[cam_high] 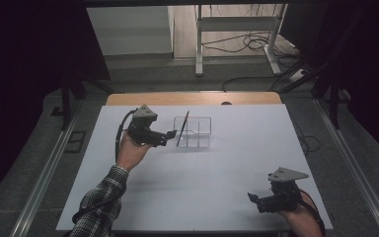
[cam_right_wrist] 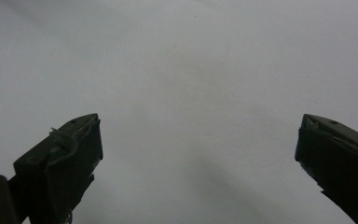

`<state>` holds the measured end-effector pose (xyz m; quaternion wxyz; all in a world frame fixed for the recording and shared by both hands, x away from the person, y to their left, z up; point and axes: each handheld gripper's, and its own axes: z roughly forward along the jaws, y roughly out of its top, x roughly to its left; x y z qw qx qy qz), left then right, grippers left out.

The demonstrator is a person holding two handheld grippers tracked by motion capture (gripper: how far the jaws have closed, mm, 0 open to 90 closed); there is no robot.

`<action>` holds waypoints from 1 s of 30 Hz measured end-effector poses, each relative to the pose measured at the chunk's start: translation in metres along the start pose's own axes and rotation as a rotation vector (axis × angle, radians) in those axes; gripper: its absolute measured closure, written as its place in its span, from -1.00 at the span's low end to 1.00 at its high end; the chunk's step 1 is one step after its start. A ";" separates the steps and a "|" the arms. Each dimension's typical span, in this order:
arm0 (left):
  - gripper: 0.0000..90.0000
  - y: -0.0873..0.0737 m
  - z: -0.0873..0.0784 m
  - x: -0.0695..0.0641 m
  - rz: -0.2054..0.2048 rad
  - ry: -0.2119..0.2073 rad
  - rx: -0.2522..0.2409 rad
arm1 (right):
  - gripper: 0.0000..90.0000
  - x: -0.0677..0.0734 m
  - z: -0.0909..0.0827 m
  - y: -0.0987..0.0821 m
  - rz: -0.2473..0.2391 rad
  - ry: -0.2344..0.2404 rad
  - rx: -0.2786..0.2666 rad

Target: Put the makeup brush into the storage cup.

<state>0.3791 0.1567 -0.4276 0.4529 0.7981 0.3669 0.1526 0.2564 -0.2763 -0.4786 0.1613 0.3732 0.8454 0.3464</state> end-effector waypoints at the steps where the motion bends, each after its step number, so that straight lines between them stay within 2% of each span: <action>1: -0.97 -0.001 -0.001 0.000 -0.001 0.000 0.000 | -0.98 0.000 0.000 0.000 -0.001 -0.001 0.000; 9: -0.97 -0.006 -0.005 0.001 -0.010 0.007 0.001 | -0.98 0.000 0.000 0.000 0.000 -0.001 0.000; 30: -0.97 -0.014 -0.010 -0.003 0.005 -0.005 0.024 | -0.98 0.000 0.000 0.000 -0.003 -0.003 -0.002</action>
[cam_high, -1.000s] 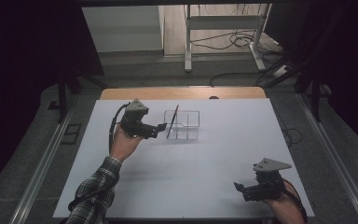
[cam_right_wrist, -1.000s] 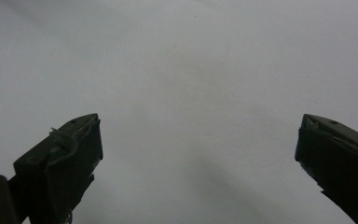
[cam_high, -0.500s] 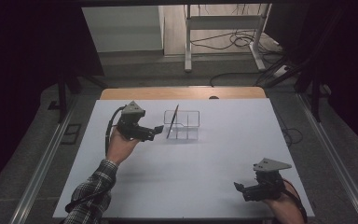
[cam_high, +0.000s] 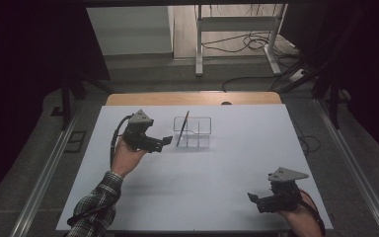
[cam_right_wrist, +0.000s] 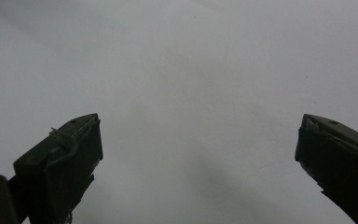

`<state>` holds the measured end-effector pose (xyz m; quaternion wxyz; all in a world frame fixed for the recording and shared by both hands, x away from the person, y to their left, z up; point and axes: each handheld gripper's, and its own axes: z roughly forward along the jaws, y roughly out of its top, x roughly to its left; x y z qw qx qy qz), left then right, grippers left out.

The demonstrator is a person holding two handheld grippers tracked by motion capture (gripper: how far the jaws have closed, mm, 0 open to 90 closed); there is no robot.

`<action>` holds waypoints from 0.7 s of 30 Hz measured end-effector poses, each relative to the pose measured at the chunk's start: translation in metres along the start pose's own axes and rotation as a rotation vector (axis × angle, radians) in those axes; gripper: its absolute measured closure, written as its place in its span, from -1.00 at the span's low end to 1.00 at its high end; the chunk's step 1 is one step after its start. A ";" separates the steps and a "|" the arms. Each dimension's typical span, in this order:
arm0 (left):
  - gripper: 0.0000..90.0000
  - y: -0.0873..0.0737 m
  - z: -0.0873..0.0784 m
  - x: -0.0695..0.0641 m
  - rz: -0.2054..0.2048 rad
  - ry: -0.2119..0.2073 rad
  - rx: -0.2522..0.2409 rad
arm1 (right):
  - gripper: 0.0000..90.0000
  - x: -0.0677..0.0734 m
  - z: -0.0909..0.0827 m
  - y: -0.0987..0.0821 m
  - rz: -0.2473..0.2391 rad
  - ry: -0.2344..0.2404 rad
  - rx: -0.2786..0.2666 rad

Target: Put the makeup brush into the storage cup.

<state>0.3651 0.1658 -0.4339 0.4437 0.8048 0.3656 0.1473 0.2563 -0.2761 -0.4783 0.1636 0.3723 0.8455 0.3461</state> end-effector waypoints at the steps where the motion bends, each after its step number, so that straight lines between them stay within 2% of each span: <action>1: -0.97 0.000 0.000 0.000 0.000 -0.001 0.001 | -0.98 0.000 0.000 0.000 0.000 0.000 0.000; 21: -0.98 -0.009 -0.011 0.001 -0.008 -0.004 0.006 | -0.98 0.000 0.000 0.000 0.000 -0.001 0.001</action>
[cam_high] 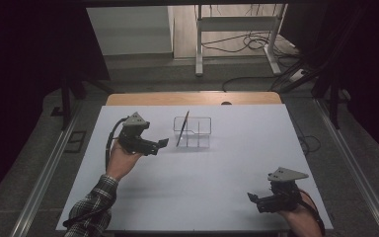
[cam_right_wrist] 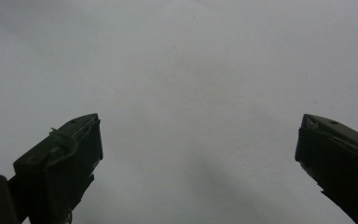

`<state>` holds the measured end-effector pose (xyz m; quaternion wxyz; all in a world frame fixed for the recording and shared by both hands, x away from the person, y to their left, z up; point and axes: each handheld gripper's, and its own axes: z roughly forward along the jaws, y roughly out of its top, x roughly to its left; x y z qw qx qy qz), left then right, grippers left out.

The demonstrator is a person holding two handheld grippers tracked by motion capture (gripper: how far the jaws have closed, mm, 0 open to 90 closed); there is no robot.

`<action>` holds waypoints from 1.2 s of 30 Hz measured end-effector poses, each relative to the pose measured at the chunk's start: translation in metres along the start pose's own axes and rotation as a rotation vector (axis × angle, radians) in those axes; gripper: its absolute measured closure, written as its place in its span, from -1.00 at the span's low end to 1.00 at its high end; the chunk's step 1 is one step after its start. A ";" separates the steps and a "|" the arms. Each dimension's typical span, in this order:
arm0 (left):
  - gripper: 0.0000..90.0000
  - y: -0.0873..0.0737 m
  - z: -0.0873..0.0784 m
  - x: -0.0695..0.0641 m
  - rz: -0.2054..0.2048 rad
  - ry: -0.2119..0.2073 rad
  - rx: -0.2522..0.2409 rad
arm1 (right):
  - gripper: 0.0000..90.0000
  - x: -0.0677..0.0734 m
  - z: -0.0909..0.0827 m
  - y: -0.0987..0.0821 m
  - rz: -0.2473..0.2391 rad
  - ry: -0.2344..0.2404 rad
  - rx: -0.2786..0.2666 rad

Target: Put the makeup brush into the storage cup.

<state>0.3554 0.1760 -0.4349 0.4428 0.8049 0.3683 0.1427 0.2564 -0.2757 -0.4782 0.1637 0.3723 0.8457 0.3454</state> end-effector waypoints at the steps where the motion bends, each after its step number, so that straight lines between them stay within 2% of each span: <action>1: -0.98 0.000 0.000 0.000 0.001 0.000 0.002 | -0.98 0.000 0.000 0.000 0.000 0.000 0.000; 20: -0.98 -0.010 -0.012 0.004 -0.013 0.001 0.001 | -0.98 0.000 0.000 0.000 0.001 -0.001 0.001; 36: -0.98 -0.016 -0.019 0.002 -0.010 0.003 -0.005 | -0.98 0.000 0.000 0.000 0.000 -0.003 0.002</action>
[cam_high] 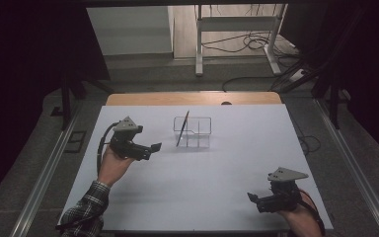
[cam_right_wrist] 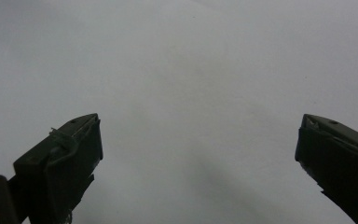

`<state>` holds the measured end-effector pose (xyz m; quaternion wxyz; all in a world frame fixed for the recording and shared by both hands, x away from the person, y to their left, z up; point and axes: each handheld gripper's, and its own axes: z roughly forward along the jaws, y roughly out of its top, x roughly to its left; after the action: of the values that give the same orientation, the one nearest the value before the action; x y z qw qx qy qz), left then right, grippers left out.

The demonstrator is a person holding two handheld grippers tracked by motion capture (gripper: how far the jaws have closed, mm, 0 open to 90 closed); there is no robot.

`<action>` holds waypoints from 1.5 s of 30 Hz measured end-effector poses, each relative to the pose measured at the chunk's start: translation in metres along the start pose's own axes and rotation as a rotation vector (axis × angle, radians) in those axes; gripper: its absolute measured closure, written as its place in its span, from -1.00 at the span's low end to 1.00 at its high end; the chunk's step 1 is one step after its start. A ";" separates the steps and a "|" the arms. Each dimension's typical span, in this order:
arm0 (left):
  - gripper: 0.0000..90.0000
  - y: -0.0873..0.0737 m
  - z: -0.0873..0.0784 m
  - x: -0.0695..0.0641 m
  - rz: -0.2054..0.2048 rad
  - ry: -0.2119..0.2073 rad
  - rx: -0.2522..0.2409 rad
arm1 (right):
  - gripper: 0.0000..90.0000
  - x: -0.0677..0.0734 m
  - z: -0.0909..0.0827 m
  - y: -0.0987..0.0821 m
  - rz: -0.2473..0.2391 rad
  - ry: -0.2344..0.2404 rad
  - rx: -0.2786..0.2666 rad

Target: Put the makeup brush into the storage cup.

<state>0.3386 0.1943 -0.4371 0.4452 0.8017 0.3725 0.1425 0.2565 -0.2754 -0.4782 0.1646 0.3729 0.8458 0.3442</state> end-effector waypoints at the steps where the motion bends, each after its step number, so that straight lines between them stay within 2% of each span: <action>1: -0.98 0.000 0.000 0.000 0.003 0.001 0.001 | -0.98 0.000 0.000 0.000 0.000 0.000 0.000; 5: -0.98 -0.003 -0.003 -0.001 0.012 0.016 0.001 | -0.98 0.000 0.000 0.000 0.000 0.000 0.000; 14: -0.98 -0.012 -0.008 0.000 0.011 0.014 -0.005 | -0.98 0.000 0.000 0.000 0.001 -0.001 0.001; 20: -0.98 -0.020 -0.012 0.000 0.025 0.021 -0.002 | -0.98 0.000 0.000 0.000 0.001 -0.002 0.003; 45: -0.98 -0.038 -0.023 -0.014 0.009 -0.001 -0.033 | -0.99 0.000 0.000 0.000 0.000 -0.004 -0.003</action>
<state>0.2980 0.2102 -0.4540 0.4578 0.7961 0.3662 0.1502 0.2563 -0.2756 -0.4780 0.1668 0.3732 0.8449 0.3449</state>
